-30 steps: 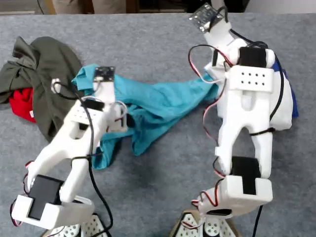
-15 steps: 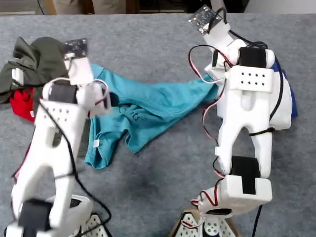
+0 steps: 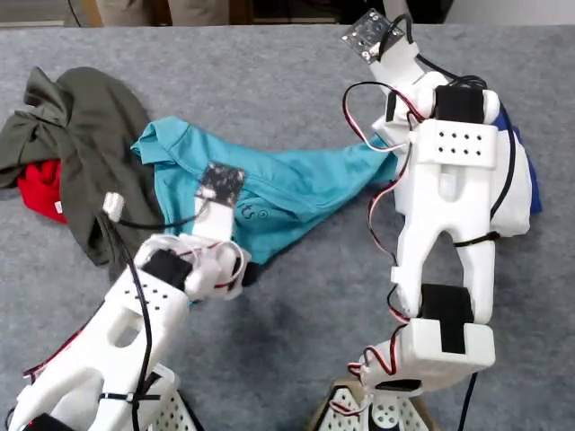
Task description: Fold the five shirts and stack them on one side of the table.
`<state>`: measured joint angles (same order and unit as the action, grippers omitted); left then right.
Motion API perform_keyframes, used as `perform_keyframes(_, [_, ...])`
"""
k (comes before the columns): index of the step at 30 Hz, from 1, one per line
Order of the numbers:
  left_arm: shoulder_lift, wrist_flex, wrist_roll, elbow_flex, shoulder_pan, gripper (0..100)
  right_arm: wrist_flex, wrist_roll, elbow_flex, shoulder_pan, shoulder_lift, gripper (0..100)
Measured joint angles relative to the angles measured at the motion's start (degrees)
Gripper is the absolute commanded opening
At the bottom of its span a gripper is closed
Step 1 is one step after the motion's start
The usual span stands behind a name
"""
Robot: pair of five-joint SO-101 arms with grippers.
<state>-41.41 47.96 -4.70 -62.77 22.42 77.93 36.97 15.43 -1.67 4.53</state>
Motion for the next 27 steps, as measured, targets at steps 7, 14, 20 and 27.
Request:
perform_keyframes(7, [-0.18,-2.99,-0.26,-0.62,2.81,24,0.00,0.00,-0.88,0.00,0.00,0.2])
perform_keyframes(14, [4.31,-2.99,1.93,1.05,5.10,23,0.00,0.00,-1.05,0.00,0.00,0.2])
perform_keyframes(20, [21.27,0.26,1.49,11.16,6.68,20,0.00,0.00,-1.05,0.00,0.00,0.2])
perform_keyframes(27, [28.04,0.09,-0.09,15.74,8.18,21,0.00,0.00,-1.05,0.00,0.00,0.2])
